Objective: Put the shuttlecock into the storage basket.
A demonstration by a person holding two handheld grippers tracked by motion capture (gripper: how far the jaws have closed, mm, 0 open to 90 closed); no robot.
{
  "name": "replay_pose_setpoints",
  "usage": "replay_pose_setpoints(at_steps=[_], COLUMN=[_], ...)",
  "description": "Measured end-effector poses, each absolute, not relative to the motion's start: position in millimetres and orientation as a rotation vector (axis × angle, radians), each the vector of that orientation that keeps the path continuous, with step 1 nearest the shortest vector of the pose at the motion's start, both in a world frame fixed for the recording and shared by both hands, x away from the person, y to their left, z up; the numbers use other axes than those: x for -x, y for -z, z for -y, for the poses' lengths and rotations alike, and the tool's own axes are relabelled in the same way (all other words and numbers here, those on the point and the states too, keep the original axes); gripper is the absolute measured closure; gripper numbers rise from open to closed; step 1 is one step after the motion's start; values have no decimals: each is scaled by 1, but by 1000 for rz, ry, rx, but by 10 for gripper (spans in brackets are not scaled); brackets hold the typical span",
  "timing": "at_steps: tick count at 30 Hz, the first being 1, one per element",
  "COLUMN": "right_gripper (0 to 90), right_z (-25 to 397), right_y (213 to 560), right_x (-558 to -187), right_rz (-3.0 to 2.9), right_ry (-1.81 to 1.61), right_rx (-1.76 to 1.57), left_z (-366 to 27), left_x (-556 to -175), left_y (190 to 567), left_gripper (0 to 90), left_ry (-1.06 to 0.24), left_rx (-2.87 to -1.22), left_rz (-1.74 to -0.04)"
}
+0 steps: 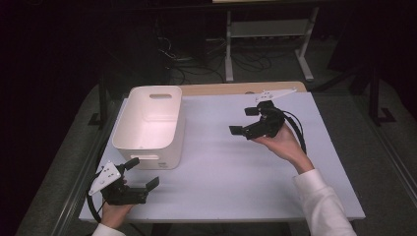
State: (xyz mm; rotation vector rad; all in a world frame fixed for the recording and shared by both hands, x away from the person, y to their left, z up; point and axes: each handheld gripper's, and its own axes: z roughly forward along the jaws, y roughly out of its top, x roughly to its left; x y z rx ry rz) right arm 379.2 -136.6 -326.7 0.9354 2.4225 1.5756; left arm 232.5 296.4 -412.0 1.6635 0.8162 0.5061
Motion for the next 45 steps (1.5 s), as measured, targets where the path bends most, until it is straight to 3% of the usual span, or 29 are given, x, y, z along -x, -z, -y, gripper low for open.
replay_pose_setpoints(at_steps=[45], right_gripper=[0], right_z=[202], right_y=[362], right_x=[-330], right_rz=[-2258], right_ry=[-1607], right_rx=[-927], left_z=[-297], left_x=[-231], left_y=[412], left_gripper=[0], left_ry=[-515], left_rx=[-1665], left_rz=[-821])
